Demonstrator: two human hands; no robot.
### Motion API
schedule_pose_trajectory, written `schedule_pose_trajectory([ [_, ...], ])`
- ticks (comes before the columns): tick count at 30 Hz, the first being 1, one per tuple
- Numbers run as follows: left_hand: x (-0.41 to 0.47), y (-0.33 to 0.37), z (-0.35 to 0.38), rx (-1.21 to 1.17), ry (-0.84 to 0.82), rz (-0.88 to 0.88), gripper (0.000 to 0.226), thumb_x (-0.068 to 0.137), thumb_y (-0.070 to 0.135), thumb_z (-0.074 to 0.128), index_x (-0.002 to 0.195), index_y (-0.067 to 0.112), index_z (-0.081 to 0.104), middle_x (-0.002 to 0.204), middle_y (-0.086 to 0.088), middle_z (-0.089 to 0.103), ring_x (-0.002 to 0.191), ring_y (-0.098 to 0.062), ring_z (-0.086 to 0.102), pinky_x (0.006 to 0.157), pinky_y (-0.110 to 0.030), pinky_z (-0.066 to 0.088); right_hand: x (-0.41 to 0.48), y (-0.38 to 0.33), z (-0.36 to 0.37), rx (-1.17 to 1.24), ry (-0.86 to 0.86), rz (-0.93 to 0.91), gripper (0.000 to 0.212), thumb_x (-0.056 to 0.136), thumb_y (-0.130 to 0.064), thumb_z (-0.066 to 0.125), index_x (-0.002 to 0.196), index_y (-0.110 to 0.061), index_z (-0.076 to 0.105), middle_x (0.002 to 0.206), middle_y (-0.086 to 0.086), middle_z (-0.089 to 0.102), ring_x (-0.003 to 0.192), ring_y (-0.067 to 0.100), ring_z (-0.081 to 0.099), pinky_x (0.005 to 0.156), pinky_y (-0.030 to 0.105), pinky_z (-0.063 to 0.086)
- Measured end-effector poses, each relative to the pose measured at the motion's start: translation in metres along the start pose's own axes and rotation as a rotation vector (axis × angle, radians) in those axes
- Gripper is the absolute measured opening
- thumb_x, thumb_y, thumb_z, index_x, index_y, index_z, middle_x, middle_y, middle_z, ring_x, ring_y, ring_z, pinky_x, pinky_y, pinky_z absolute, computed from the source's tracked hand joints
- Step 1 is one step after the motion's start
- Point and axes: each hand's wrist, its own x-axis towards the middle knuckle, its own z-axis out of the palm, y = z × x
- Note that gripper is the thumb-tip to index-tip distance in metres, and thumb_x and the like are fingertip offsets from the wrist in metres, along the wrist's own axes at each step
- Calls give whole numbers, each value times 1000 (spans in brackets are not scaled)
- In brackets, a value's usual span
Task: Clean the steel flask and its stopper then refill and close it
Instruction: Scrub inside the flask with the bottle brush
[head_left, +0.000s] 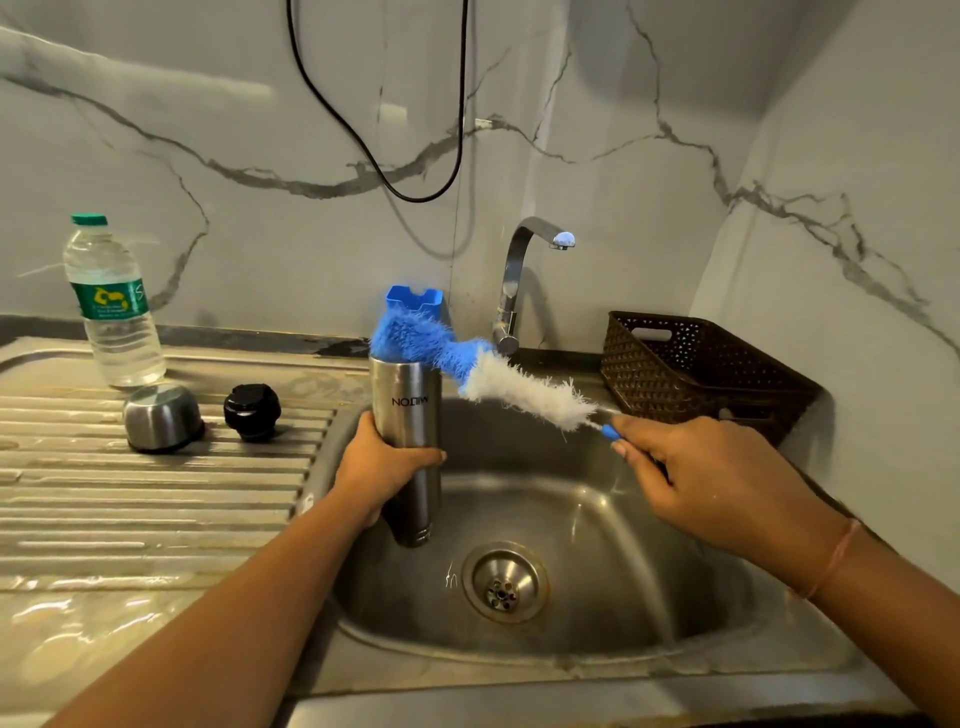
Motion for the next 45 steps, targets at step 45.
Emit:
schedule_pose_trajectory([
  [45, -13, 41, -50, 70, 158, 148, 73, 69, 53, 75, 120, 25, 31, 113, 1, 56, 97, -23, 61, 77, -47, 57, 35, -15, 69, 277, -210, 590, 23, 97, -30, 40, 94, -17, 59, 95, 13, 66, 90, 34, 59, 68, 34, 41],
])
